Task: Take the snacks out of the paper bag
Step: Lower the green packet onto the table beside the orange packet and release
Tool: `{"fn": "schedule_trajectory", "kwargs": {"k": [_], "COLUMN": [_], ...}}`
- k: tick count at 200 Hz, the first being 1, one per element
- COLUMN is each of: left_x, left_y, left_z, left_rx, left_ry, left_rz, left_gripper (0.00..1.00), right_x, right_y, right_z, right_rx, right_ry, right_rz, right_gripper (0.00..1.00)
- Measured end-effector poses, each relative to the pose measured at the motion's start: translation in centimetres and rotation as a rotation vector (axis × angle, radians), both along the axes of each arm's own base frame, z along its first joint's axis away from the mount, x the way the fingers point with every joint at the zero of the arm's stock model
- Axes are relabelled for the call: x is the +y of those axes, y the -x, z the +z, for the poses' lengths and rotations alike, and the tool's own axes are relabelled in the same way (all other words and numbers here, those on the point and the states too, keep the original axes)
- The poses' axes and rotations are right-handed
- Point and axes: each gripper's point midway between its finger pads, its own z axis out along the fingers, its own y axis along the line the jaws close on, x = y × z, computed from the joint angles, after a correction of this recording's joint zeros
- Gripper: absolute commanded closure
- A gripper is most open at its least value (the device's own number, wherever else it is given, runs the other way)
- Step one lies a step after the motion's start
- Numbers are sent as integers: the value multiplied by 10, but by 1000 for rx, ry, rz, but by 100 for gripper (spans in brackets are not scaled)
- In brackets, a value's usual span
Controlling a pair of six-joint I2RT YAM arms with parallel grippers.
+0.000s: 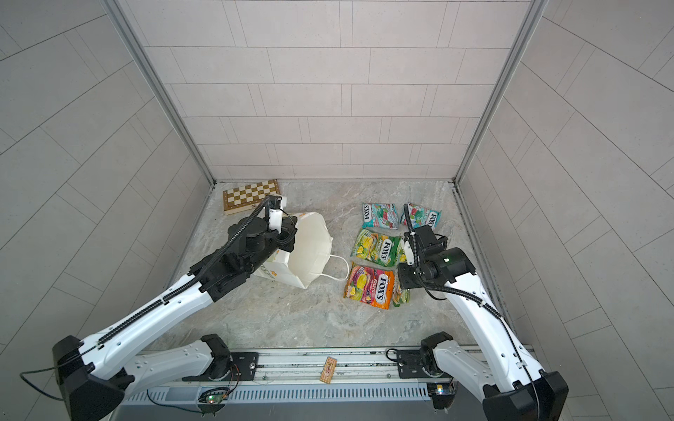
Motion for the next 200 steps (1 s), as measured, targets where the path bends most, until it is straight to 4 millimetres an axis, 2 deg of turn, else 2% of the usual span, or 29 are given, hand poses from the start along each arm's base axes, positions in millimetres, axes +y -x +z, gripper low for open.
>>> {"fn": "schedule_trajectory", "kwargs": {"k": [56,105,138,175,200], "left_x": [0,0,0,0,0], "left_y": [0,0,0,0,0], "left_z": [1,1,1,1,1], "left_rx": [-3,-3,-3,-3,-3], "left_ry": [3,3,3,3,3], "left_rz": [0,0,0,0,0], "left_gripper": [100,100,100,100,100], "right_x": [2,3,-3,-16,-28], "right_y": [-8,-10,-13,-15,-15], "right_z": [-2,-23,-25,-26,-29], "right_rx": [-18,47,42,32,42], "right_ry": [-13,-13,14,88,150], "right_rz": [-11,-39,-61,-96,-137], "right_gripper": [100,100,100,63,47]}}
